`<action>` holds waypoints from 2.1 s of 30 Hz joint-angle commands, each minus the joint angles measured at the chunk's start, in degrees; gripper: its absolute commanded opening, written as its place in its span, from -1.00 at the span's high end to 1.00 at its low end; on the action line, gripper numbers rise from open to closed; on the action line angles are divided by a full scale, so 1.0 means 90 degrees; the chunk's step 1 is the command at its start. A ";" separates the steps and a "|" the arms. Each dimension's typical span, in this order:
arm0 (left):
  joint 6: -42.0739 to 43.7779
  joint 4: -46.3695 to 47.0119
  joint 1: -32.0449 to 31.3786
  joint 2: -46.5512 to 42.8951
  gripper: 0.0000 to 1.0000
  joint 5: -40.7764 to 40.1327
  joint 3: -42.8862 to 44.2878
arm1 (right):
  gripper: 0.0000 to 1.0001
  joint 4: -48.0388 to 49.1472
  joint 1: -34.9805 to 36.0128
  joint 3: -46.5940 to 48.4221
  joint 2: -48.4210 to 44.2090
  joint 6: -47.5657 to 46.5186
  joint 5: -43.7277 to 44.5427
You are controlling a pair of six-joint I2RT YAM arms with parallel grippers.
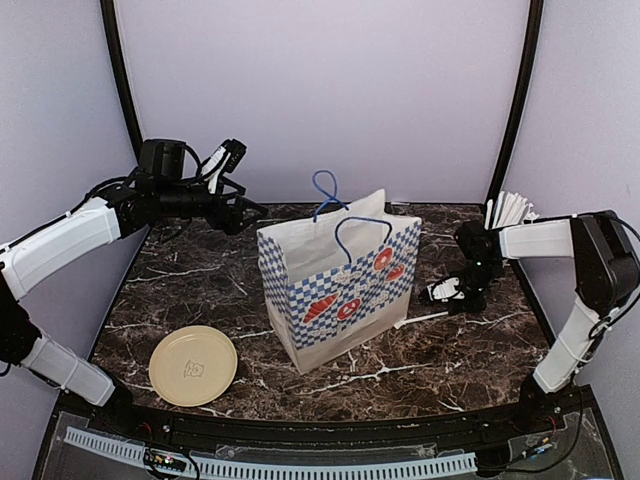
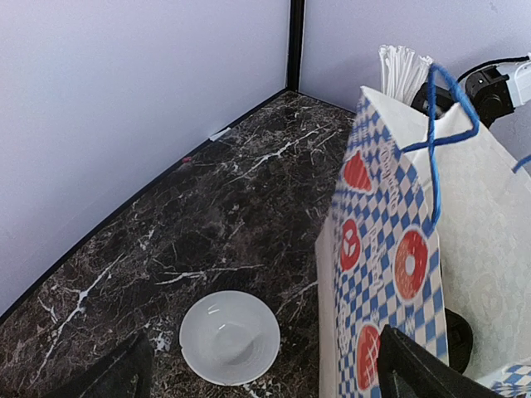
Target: Pack the takeout coffee
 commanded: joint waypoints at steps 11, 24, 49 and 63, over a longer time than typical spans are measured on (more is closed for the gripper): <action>0.0172 -0.0040 -0.0017 0.0012 -0.93 0.0024 0.0022 | 1.00 -0.0776 0.0178 -0.1982 -0.2771 -0.0035 0.0104; 0.0280 -0.0012 -0.0007 0.0006 -0.93 -0.0458 0.0009 | 1.00 -0.2796 0.0231 0.0971 -0.3420 0.0740 -0.0857; 0.0346 -0.0005 -0.0006 -0.0076 -0.93 -0.0458 -0.0040 | 1.00 0.0791 0.1095 0.5508 -0.0226 0.5955 -0.6667; 0.0438 -0.0078 0.0003 -0.0107 -0.93 -0.0507 -0.0049 | 0.86 0.0181 0.1929 0.4694 0.0116 0.4824 -0.5780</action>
